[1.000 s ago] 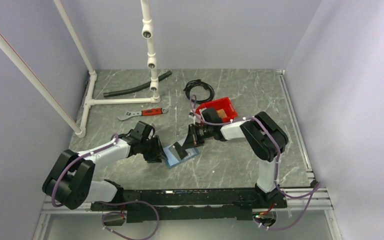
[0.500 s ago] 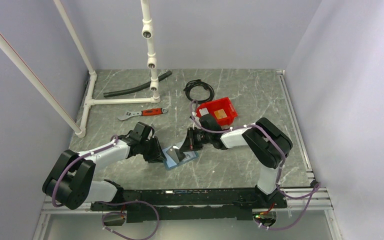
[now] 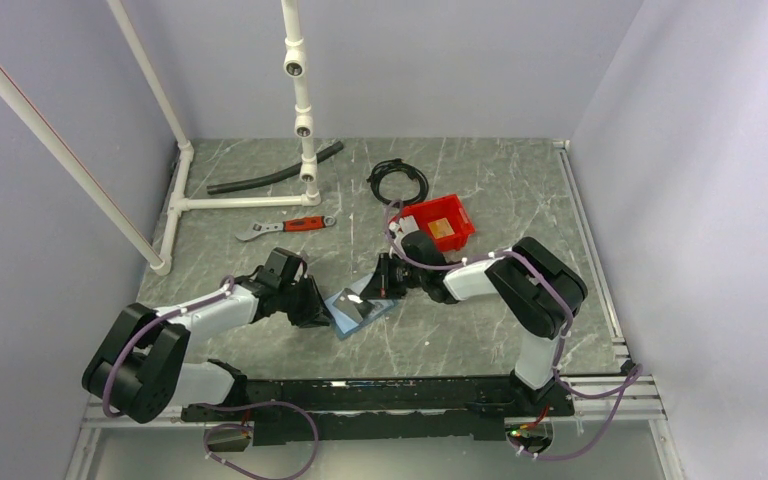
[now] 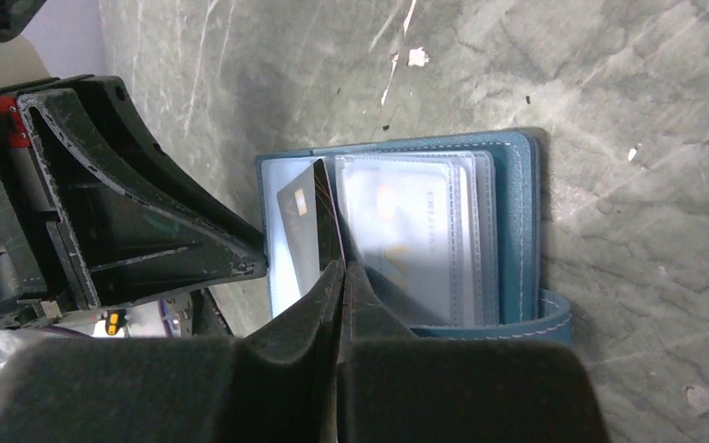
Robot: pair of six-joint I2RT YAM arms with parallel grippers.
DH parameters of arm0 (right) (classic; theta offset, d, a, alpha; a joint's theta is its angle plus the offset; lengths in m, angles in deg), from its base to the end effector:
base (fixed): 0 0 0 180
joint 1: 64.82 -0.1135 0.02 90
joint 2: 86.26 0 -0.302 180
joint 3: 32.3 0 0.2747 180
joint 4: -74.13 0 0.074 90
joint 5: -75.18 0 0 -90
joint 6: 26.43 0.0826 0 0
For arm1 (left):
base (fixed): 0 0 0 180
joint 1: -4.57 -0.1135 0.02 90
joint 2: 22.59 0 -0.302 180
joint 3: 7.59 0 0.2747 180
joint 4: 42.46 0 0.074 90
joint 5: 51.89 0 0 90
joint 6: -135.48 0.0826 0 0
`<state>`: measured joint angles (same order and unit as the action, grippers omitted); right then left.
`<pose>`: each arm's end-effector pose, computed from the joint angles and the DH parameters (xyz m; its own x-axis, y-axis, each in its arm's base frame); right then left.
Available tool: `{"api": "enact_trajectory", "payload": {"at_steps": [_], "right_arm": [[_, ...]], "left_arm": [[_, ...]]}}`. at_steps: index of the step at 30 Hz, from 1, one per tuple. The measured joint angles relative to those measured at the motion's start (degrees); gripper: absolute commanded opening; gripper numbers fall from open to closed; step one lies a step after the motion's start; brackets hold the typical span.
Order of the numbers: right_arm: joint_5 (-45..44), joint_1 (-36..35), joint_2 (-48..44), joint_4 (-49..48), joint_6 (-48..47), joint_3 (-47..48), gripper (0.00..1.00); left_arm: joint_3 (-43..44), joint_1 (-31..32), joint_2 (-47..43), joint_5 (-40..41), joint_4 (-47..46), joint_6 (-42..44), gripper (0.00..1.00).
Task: Put the credit cards into the card holder
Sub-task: Insert the credit card into the card holder.
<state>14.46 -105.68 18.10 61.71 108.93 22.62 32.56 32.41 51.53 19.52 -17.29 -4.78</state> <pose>0.2686 0.2858 0.1094 -0.9361 0.0108 -0.3515 -0.2845 0.5643 0.7750 0.2028 -0.1369 0.1198 -0.9368 -0.3295 -0.1175 -0.2083 0.7953 -0.5694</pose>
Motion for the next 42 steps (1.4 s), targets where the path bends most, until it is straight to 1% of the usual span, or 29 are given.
{"api": "enact_trajectory", "payload": {"at_steps": [7,8,9,11,13,16,18,22,24,31,38,42], "right_arm": [[0.98,0.46,0.0,-5.66,1.6,-2.75,0.0],[1.95,0.66,0.0,-6.23,1.6,-2.91,0.02],[3.17,0.87,0.13,-6.69,1.6,-2.95,0.08],[5.4,1.16,0.85,-8.0,1.68,-2.95,0.13],[7.58,1.4,2.27,-9.25,1.95,-2.95,0.15],[9.84,1.68,3.3,-10.54,2.23,-2.95,0.16],[10.91,1.7,3.32,-10.88,2.25,-2.95,0.14],[12.79,1.51,3.5,-11.43,2.78,-2.95,0.03],[13.49,1.51,4.17,-12.9,3.85,-2.97,0.0],[14.62,1.55,5.55,-18.51,7.82,-4.28,0.0],[11.63,2.43,3.63,-18.71,8.07,-7.8,0.0],[10.69,2.69,2.32,-18.32,7.63,-7.96,0.0]], "left_arm": [[-0.2,0.0,-0.28,0.0,-0.13,-0.07,0.27],[-0.2,0.0,-0.39,0.0,-0.11,-0.07,0.27],[-0.26,0.0,-0.5,0.0,-0.07,-0.04,0.27],[-0.42,0.0,-0.7,0.0,0.11,-0.07,0.27],[-0.57,0.0,-0.9,-0.02,0.26,-0.07,0.27],[-0.59,0.0,-0.92,-0.09,0.31,-0.09,0.27],[-0.66,0.0,-0.92,-0.13,0.22,-0.2,0.27],[-0.85,0.0,-0.9,-0.63,-0.2,-0.31,0.27],[-0.85,0.0,-0.9,-0.63,-0.22,-0.31,0.27],[-1.14,0.0,-1.38,-0.59,-0.07,-0.48,0.26],[-1.6,0.0,-1.46,-0.81,-0.81,-0.66,0.26],[-1.6,0.0,-1.11,-1.36,-1.44,-0.72,0.3]]}}
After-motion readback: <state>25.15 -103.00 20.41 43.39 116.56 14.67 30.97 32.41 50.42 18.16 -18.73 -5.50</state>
